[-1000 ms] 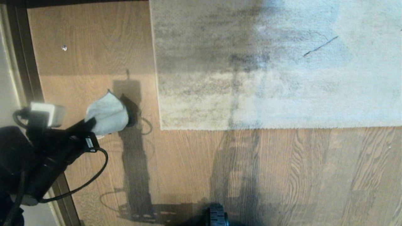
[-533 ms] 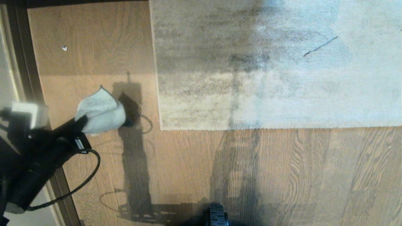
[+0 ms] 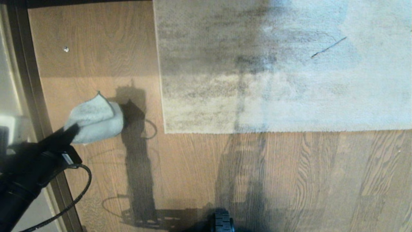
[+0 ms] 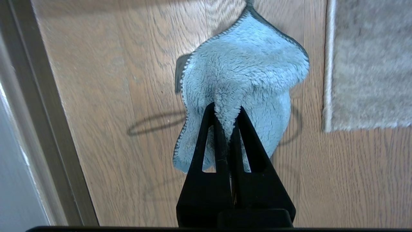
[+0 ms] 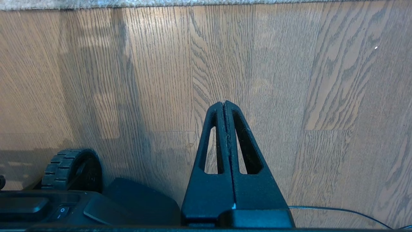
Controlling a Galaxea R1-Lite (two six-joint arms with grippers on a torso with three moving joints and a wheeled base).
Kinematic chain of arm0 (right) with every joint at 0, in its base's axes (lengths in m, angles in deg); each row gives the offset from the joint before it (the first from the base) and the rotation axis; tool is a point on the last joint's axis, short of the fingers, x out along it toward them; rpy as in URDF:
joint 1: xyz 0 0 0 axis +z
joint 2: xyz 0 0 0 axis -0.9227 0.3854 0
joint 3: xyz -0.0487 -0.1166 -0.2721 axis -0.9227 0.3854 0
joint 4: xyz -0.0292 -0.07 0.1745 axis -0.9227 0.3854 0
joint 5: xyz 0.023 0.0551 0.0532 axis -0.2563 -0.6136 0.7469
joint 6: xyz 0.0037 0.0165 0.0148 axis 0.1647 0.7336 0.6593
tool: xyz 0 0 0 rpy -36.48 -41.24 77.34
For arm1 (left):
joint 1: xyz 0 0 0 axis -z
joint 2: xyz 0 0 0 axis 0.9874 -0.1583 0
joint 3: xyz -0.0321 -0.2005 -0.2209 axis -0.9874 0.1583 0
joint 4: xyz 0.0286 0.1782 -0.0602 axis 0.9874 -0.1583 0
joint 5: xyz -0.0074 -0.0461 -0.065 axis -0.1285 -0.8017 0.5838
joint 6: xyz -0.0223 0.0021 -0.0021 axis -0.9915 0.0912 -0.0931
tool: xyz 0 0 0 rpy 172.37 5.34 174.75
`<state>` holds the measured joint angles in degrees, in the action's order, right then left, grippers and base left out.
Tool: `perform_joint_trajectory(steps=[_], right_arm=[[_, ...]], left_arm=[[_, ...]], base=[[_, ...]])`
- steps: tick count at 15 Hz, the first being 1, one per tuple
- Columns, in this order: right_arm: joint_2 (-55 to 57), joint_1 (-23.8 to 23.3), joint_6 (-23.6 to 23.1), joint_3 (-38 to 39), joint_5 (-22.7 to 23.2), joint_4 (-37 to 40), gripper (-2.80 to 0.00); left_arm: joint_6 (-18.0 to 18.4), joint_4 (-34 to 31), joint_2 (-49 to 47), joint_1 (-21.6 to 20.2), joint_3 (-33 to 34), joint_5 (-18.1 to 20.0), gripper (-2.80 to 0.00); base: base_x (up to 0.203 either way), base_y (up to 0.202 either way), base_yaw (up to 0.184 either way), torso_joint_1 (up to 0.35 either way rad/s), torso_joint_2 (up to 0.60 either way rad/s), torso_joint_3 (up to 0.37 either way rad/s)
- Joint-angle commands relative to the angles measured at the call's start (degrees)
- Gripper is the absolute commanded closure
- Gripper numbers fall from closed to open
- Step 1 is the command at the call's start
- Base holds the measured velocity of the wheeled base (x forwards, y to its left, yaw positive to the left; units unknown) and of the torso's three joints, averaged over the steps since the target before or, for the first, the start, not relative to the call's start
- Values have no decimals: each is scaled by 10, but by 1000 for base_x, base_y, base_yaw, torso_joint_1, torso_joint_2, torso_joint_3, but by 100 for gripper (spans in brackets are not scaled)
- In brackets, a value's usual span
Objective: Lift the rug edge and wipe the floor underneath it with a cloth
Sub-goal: Pick up the rag
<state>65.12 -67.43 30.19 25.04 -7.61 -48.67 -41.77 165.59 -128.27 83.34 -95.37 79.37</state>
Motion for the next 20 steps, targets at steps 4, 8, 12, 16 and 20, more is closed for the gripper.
perform_joint_trajectory(steps=[4, 8, 12, 16, 20], right_arm=[[0, 0, 0, 0, 0, 0, 0], [0, 0, 0, 0, 0, 0, 0], [0, 0, 0, 0, 0, 0, 0], [0, 0, 0, 0, 0, 0, 0], [0, 0, 0, 0, 0, 0, 0]], left_arm=[[0, -7, 46, -2, 5, -1, 0], [0, -91, 107, -3, 4, -1, 0], [0, -192, 173, -6, 4, 1, 0], [0, -252, 220, -6, 10, 3, 0], [0, -317, 277, -6, 13, 2, 0]], base=[[0, 0, 0, 0, 0, 0], [0, 0, 0, 0, 0, 0], [0, 0, 0, 0, 0, 0], [0, 0, 0, 0, 0, 0], [0, 0, 0, 0, 0, 0]])
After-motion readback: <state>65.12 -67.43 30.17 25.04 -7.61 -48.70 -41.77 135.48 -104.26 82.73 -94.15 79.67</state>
